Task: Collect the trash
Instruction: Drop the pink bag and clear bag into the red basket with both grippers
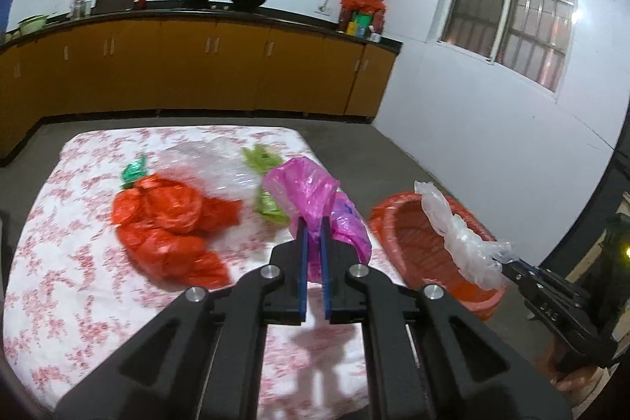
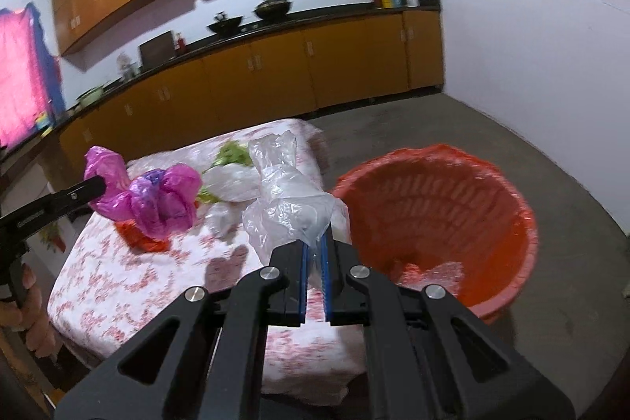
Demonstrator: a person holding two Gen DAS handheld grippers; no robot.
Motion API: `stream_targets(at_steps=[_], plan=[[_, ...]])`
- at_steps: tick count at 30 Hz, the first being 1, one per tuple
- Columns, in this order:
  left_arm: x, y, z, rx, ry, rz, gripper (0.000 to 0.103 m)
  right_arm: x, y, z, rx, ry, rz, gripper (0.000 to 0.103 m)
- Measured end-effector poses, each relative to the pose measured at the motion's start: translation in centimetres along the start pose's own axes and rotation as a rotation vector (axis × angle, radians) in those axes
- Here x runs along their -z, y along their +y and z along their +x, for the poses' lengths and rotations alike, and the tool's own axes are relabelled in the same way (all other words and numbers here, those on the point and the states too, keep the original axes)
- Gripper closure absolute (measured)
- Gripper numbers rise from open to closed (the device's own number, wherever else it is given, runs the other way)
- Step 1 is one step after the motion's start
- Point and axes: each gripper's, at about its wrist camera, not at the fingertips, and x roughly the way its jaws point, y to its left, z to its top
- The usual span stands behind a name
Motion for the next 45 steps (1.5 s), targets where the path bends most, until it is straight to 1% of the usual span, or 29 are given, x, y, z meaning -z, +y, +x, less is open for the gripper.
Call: stream_targets(at_steps=[4,9,14,18,22,28,34,36,37,38,39,40,41,45], plan=[[-0.3,-2.6,1.1,0.052,0.001,0.022,0.096,-0.4,-2.3,-0.4,0.063,-0.016,0.048,0.097],[-0.6,-5.9,3.1,0.123,0.014,0.048,0.096,-0.8,-5.1,-0.8,0.162,-0.037,0.098,0.097],[-0.6,-8.8,5.3,0.185,0.026,0.073,0.096,-1.2,-7.0,-0.8,0.223,-0.053,0.151,0.097],[-0.5,-10.5,7.2,0.221,0.044,0.09,0.096,-1.3,-8.0,-0.7,0.242,-0.063,0.182,0.097],[-0.3,-11.9,9.0,0.244,0.066,0.101,0.096,-1.4,-8.8,-0.2,0.244,-0.066,0.198,0.097],[0.0,-12.9,10.9,0.266,0.083,0.108,0.096,-1.7,-9.4,0.3,0.247,-0.066,0.22,0.097],[0.2,-13.6,12.5,0.271,0.103,0.115,0.095,-1.7,-9.9,0.7,0.238,-0.063,0.247,0.096],[0.5,-13.7,13.2,0.267,0.117,0.109,0.093,-1.5,-10.2,0.8,0.229,-0.066,0.257,0.093],[0.6,-13.7,13.6,0.263,0.123,0.105,0.092,-1.5,-10.2,0.9,0.231,-0.066,0.257,0.088],[0.7,-13.6,13.8,0.261,0.13,0.098,0.088,-1.4,-10.3,0.9,0.23,-0.066,0.256,0.08],[0.8,-13.4,14.1,0.265,0.137,0.091,0.085,-1.3,-10.3,0.8,0.23,-0.067,0.254,0.074],[0.9,-13.2,14.3,0.268,0.143,0.083,0.082,-1.1,-10.2,0.8,0.235,-0.07,0.249,0.065],[1.0,-13.1,14.4,0.267,0.147,0.08,0.079,-1.0,-10.2,0.7,0.238,-0.072,0.245,0.063],[1.3,-12.3,14.6,0.255,0.16,0.069,0.077,-0.5,-10.4,0.6,0.255,-0.058,0.238,0.063]])
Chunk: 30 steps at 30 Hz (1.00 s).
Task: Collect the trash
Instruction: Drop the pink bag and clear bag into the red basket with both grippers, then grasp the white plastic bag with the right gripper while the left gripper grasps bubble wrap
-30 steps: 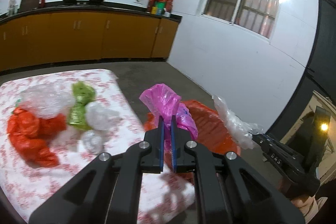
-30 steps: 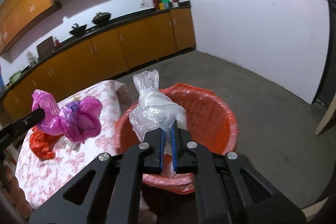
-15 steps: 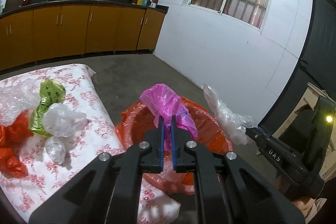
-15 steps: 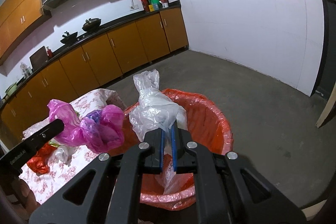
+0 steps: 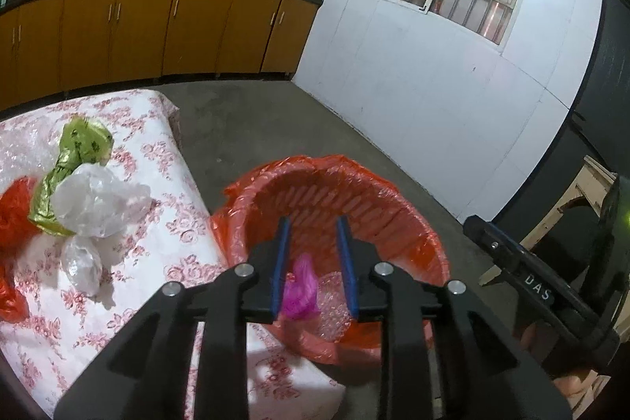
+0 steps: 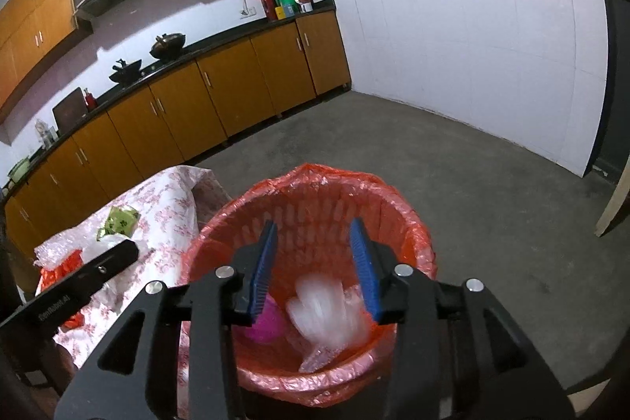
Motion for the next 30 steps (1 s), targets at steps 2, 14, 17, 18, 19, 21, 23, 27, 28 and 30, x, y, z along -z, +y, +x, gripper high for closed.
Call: stream_targets(at_steps=[2,14,17,18,19,21,23,27,28,30], plan=[[0.2,0.5,-0.5,-0.022,-0.009,-0.002,0.074,0.1,-0.3,-0.2,0.011,0.003,-0.004,0.063],[1.9,5.5,-6.7,-0.243,-0.073,-0.006,0.058,-0.1,3.1,-0.8,-0.025,0.006,-0.087,0.063],[2.5,7.5,-9.0,-0.31,-0.096,-0.014,0.055,-0.1,4.9,-0.8,-0.063,0.011,-0.11,0.063],[2.7,8.2,-9.9,-0.337,-0.106,-0.019,0.054,0.0,5.6,-0.7,-0.075,0.014,-0.118,0.063],[2.9,9.0,-10.9,-0.368,-0.117,-0.021,0.052,0.0,6.6,-0.6,-0.096,0.022,-0.13,0.063],[3.3,10.4,-12.4,-0.419,-0.133,-0.027,0.049,0.2,8.1,-0.3,-0.125,0.031,-0.15,0.063],[3.7,12.0,-14.0,-0.472,-0.147,-0.04,0.046,0.6,10.4,0.3,-0.153,0.046,-0.187,0.063],[4.4,15.2,-16.9,-0.58,-0.177,-0.072,0.04,1.5,14.3,1.8,-0.201,0.088,-0.233,0.063],[4.4,15.8,-17.4,-0.595,-0.182,-0.082,0.038,1.7,15.1,2.1,-0.212,0.095,-0.241,0.063],[4.5,17.3,-18.7,-0.632,-0.199,-0.116,0.035,2.1,17.4,2.8,-0.237,0.109,-0.267,0.063]])
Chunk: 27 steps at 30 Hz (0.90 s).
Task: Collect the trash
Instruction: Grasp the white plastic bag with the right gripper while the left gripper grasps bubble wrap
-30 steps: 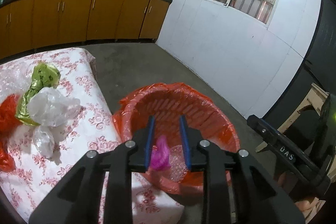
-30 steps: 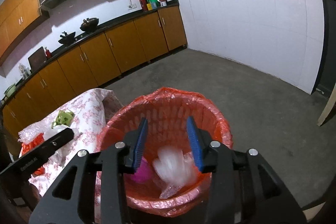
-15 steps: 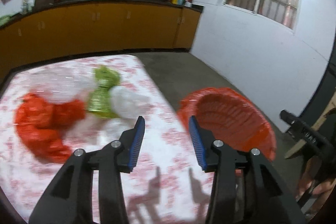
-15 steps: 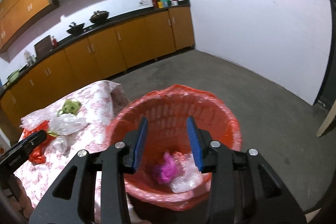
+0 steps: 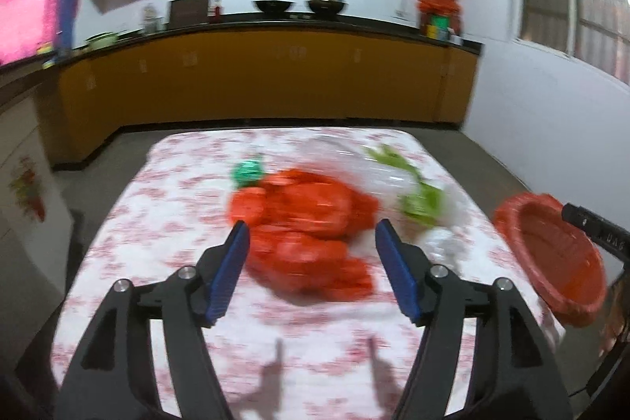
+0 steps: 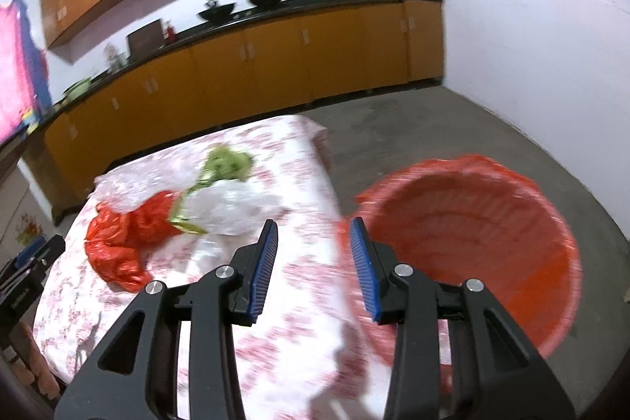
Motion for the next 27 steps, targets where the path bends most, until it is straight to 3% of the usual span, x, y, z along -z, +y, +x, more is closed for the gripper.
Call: stream_targets(at_steps=[7,16,18,20,22,27], plan=[[-0.1,4.5,0.2,-0.057,-0.001,-0.087,0.033,-0.6,5.4,3.9,-0.072,0.046,-0.073,0.063],[0.0,6.0,1.2,-0.057,0.007,-0.115,0.032,-1.8,8.4,8.8,-0.09,0.092,-0.071,0.064],[0.0,6.1,1.5,-0.048,0.01,-0.12,0.032,-1.6,8.5,9.7,-0.081,0.107,-0.073,0.069],[-0.1,6.1,1.8,-0.034,0.013,-0.127,0.032,-1.4,8.3,10.7,-0.074,0.129,-0.068,0.088],[-0.3,5.9,2.0,-0.018,0.015,-0.133,0.032,-1.0,8.0,11.1,-0.081,0.148,-0.056,0.096],[-1.7,4.6,3.1,0.038,0.011,-0.138,0.032,-0.7,6.9,9.7,-0.103,0.116,-0.036,0.1]])
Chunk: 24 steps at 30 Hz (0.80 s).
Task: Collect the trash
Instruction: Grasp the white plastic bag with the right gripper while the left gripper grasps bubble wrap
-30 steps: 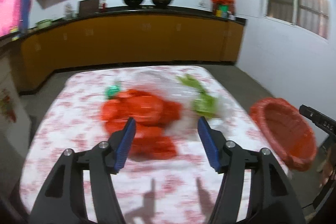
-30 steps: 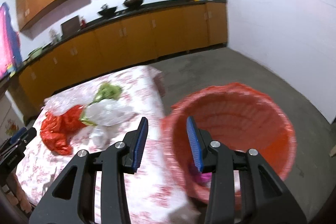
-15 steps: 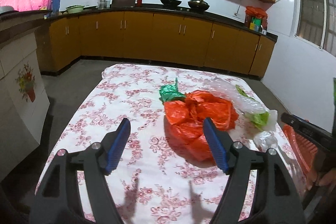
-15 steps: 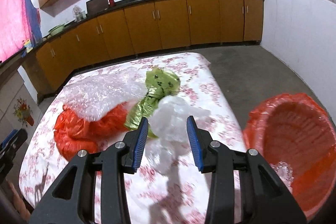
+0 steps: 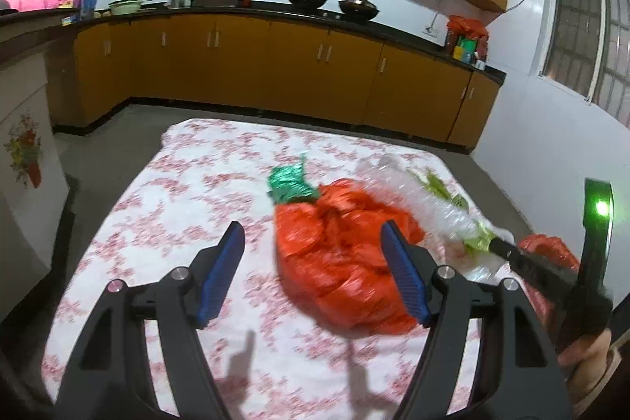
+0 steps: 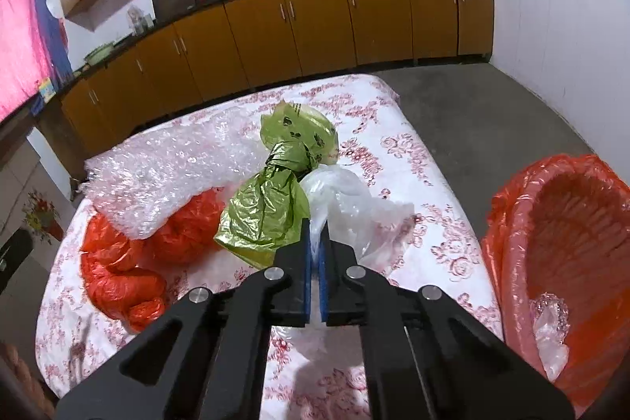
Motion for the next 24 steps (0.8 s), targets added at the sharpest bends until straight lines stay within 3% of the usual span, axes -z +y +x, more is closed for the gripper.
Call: stream_targets(at_steps=[6,12,16,18,20,24], plan=[[-2.1,-2.7,2.7,0.054,0.021,0.02,0.032,0.6,-1.4,-2.1,-0.002,-0.024,0.026,0.1],[-4.0,-4.9,7.1,0.049,0.112,0.051,0.034,1.1,-1.7,-3.0,-0.008,-0.025,0.004,0.1],[-4.1,-5.5,9.7,0.049,0.188,0.064,0.053,1.1,-1.6,-3.5,-0.025,-0.039,-0.019,0.1],[-3.8,-5.5,10.2,0.056,0.204,0.061,0.066,1.0,-1.7,-4.0,-0.048,-0.054,-0.022,0.1],[-3.7,-5.5,10.5,0.067,0.209,0.057,0.086,0.9,-1.8,-4.3,-0.067,-0.063,-0.021,0.1],[-3.7,-5.8,9.6,0.075,0.174,0.08,0.093,1.2,-2.0,-3.5,-0.066,-0.024,-0.021,0.1]])
